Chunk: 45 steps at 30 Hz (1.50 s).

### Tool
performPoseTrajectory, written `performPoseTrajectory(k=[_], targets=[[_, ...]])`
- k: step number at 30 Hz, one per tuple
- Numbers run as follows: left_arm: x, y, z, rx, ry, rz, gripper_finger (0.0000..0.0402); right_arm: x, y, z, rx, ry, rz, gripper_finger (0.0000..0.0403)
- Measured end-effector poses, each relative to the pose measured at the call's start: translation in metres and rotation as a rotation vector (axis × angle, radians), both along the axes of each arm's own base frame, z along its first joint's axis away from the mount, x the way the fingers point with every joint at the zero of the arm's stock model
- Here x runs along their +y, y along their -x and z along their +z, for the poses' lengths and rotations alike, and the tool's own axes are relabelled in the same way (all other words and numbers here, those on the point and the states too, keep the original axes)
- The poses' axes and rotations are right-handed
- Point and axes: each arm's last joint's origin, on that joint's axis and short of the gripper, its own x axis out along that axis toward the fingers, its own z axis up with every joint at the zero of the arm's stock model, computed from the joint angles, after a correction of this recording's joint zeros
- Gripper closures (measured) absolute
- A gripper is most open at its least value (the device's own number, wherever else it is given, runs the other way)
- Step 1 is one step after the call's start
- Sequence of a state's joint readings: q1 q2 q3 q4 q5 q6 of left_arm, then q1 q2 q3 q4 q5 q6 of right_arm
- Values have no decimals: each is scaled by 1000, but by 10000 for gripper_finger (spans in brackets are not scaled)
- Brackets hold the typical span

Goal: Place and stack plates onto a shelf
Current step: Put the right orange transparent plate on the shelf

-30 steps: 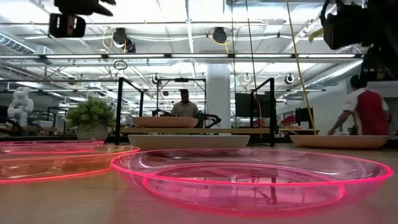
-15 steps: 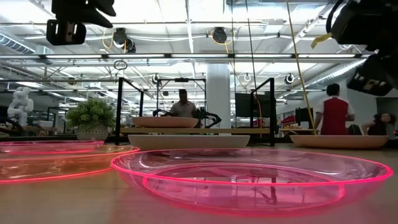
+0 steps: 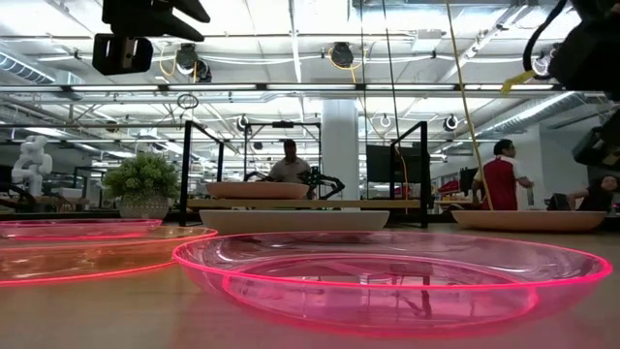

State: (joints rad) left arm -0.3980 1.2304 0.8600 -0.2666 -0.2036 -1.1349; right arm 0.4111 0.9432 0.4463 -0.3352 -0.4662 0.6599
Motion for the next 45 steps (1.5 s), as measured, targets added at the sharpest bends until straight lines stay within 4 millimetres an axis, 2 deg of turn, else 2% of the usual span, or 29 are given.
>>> performPoseTrajectory(k=[10, 21, 31, 45], targets=[[-1, -1, -1, -4, -5, -6, 325, -1, 16, -31, 128, -17, -88, 248], [-5, 0, -1, -3, -6, -23, 325, -3, 23, -46, 123, -31, -85, 250], [-5, 0, -1, -5, -32, -32, 325, 1, 29, -55, 141, -63, -129, 250], [-5, 0, -1, -5, -35, -33, 325, 9, 31, -57, 209, -83, -144, 250]])
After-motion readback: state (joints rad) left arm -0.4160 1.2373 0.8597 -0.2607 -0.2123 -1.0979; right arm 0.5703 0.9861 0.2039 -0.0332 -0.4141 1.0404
